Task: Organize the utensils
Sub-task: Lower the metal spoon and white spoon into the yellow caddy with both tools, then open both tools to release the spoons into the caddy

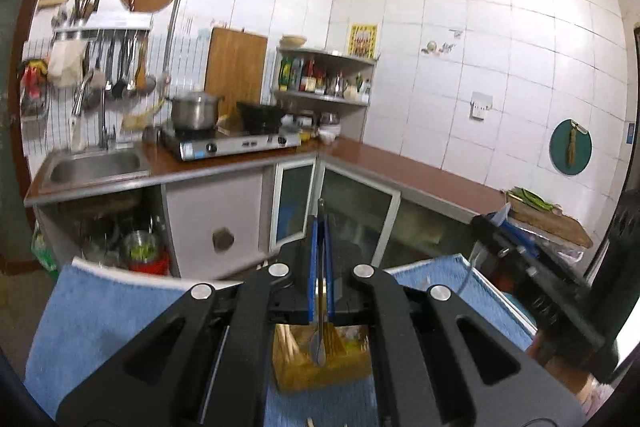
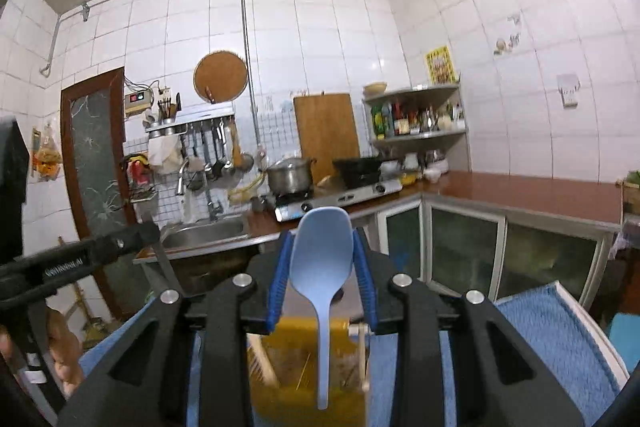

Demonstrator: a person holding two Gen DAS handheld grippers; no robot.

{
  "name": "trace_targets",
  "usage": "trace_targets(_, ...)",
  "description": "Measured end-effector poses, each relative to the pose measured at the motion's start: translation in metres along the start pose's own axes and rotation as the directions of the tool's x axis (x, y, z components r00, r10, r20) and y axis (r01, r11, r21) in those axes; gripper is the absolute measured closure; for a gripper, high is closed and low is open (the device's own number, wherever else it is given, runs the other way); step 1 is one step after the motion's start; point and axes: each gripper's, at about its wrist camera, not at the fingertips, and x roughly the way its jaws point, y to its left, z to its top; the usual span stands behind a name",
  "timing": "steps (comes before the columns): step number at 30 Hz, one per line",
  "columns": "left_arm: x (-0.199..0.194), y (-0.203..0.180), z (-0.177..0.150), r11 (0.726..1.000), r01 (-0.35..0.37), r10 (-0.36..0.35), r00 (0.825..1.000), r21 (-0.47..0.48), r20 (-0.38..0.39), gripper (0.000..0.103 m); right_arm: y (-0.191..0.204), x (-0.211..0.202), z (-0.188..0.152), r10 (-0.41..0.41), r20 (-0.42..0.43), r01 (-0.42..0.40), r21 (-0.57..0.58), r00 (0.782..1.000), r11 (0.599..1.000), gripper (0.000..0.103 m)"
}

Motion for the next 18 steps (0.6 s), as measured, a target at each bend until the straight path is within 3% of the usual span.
trace_targets(6,0.049,-0.005,-0.019,1.0,-0.004,0.005,0.999,0.022,-0.033,0.101,-0.001,0.032,-0.024,-0.03,0.017,0.031,-0.029,0.999,0.999,0.072)
trace_targets(12,0.088,0.003,-0.056,0.998,-0.033,0.038,0.992,0.052,-0.116,0.101,-0.017,0.057,-0.051,-0.059,-0.08,0.055,-0.05,0.995,0.997,0.072)
trace_targets(18,0.11,0.018,-0.081,0.999,-0.038,0.043,0.981,0.03,-0.189,0.101,-0.026,0.081,-0.081,-0.05,-0.221,0.036,-0.068,0.974,0.997,0.072)
